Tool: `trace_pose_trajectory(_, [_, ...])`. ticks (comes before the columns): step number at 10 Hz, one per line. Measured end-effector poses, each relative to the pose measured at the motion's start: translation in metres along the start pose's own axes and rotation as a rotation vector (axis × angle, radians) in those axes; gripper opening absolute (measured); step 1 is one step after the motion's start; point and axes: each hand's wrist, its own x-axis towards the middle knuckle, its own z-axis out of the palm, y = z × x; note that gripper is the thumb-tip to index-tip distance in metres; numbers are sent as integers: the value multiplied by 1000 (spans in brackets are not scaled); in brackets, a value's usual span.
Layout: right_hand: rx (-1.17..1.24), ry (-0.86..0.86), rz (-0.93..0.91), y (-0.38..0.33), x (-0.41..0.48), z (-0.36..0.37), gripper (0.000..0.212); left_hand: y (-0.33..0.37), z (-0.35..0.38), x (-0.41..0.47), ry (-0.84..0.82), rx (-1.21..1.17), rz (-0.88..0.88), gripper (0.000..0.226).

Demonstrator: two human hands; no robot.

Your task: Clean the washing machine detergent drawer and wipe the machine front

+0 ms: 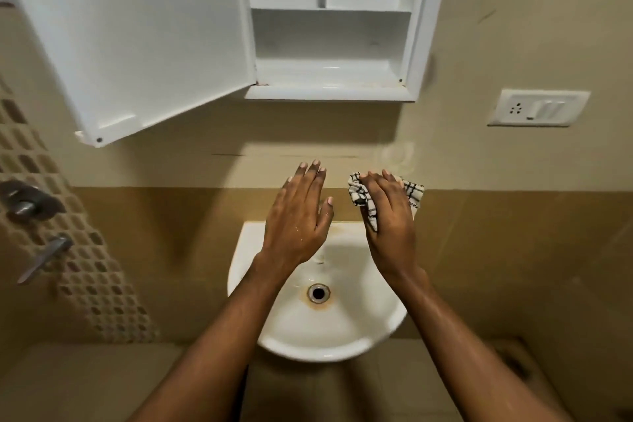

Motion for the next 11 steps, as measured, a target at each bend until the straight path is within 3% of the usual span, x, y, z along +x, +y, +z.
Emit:
trace_pose_trajectory(3, [-26,-65,140,145,30,41,46,-1,118,83,-98,-43,-21,61])
trace_pose_trajectory(4, [-74,-153,160,188,46,59,61,-4,148,103,-112,-58,-52,59])
trace_pose_trajectory(5, [-154,-256,160,221,61,77,71,-5,169,117,-154,-57,-81,60])
trace_pose_trajectory(6, [-311,-458,144,242,64,97,68,-9,185,124,-178,-52,-95,57])
trace_pose_trajectory(7, [-371,-719,162,253,48,115,52,-14,196,123,-206,-54,-97,57])
trace_pose_trajectory(8, [-368,-737,211,254,42,121,66,-24,204,120,-214,-43,-101,56])
trace_pose_trajectory(10, [-345,-801,260,249,47,117,70,-28,194,116,-209,-9,-120,59])
trace_pose_trajectory(11, [-295,-599,309,228,51,112,64,-24,176,108,-163,18,-142,60])
